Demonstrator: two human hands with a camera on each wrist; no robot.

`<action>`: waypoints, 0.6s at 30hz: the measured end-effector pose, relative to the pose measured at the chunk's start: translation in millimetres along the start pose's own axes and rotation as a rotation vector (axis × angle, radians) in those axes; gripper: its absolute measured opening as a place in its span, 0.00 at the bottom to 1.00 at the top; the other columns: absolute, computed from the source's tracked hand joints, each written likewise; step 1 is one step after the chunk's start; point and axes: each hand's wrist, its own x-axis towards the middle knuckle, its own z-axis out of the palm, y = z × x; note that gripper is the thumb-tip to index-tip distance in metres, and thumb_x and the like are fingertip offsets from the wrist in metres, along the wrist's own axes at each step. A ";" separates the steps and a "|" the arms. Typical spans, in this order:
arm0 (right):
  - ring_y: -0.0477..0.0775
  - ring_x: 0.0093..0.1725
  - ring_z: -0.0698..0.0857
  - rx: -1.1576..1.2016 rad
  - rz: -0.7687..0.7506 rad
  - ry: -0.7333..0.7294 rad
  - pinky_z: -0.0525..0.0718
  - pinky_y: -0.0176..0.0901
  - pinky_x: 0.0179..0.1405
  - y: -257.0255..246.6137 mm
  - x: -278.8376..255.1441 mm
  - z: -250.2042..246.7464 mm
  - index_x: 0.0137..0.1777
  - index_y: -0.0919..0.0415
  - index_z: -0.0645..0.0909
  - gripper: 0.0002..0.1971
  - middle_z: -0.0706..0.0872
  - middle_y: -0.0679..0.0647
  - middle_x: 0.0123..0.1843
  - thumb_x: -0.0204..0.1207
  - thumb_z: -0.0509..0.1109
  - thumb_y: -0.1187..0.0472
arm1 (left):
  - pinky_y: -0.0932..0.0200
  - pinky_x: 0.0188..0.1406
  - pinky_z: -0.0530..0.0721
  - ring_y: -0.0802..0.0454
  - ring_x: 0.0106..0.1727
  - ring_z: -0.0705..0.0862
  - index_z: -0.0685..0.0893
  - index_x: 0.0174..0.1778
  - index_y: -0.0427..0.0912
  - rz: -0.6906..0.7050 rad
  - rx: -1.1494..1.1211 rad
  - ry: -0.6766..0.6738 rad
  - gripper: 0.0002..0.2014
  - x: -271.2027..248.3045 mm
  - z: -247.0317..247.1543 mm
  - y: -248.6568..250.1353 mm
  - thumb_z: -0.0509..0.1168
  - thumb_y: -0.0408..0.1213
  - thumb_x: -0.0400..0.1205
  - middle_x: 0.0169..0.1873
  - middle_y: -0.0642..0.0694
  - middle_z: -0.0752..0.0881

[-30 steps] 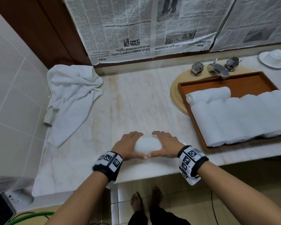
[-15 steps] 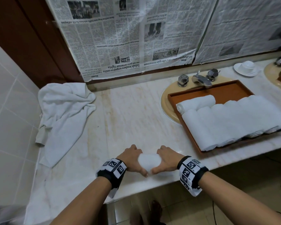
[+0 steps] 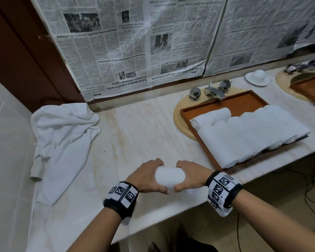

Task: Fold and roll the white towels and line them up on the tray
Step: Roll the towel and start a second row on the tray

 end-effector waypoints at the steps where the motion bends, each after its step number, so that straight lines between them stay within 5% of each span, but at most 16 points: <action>1: 0.52 0.53 0.81 -0.002 -0.019 0.043 0.84 0.53 0.53 2.4 -2.0 -8.1 0.61 0.48 0.71 0.36 0.78 0.47 0.56 0.57 0.79 0.33 | 0.52 0.52 0.83 0.52 0.54 0.80 0.72 0.63 0.57 0.015 -0.013 0.016 0.41 3.5 -6.7 3.1 0.81 0.65 0.58 0.55 0.53 0.80; 5: 0.47 0.62 0.78 0.099 -0.151 0.190 0.80 0.47 0.62 16.5 -13.4 -50.6 0.74 0.46 0.70 0.40 0.78 0.43 0.65 0.64 0.80 0.34 | 0.63 0.51 0.78 0.58 0.56 0.80 0.78 0.66 0.61 0.081 -0.068 0.092 0.38 21.1 -38.8 18.3 0.78 0.70 0.61 0.55 0.59 0.82; 9: 0.40 0.58 0.80 0.092 -0.267 0.244 0.80 0.41 0.59 39.6 -17.0 -98.4 0.68 0.42 0.79 0.31 0.83 0.39 0.59 0.66 0.79 0.35 | 0.65 0.55 0.78 0.64 0.55 0.80 0.82 0.66 0.65 0.144 -0.114 0.161 0.33 46.0 -63.1 40.9 0.77 0.68 0.65 0.51 0.62 0.84; 14: 0.43 0.58 0.80 0.044 -0.314 0.283 0.78 0.39 0.56 86.2 -6.9 -155.7 0.70 0.47 0.80 0.32 0.84 0.43 0.61 0.67 0.79 0.36 | 0.69 0.56 0.77 0.67 0.57 0.80 0.80 0.64 0.73 0.183 -0.148 0.216 0.30 94.6 -79.1 77.6 0.77 0.68 0.65 0.54 0.63 0.85; 18: 0.40 0.58 0.81 0.048 -0.368 0.264 0.79 0.36 0.57 128.5 10.8 -210.0 0.69 0.46 0.81 0.31 0.85 0.39 0.60 0.67 0.79 0.37 | 0.69 0.59 0.75 0.67 0.59 0.80 0.81 0.66 0.68 0.167 -0.171 0.269 0.33 142.2 -91.7 104.5 0.80 0.64 0.65 0.58 0.62 0.84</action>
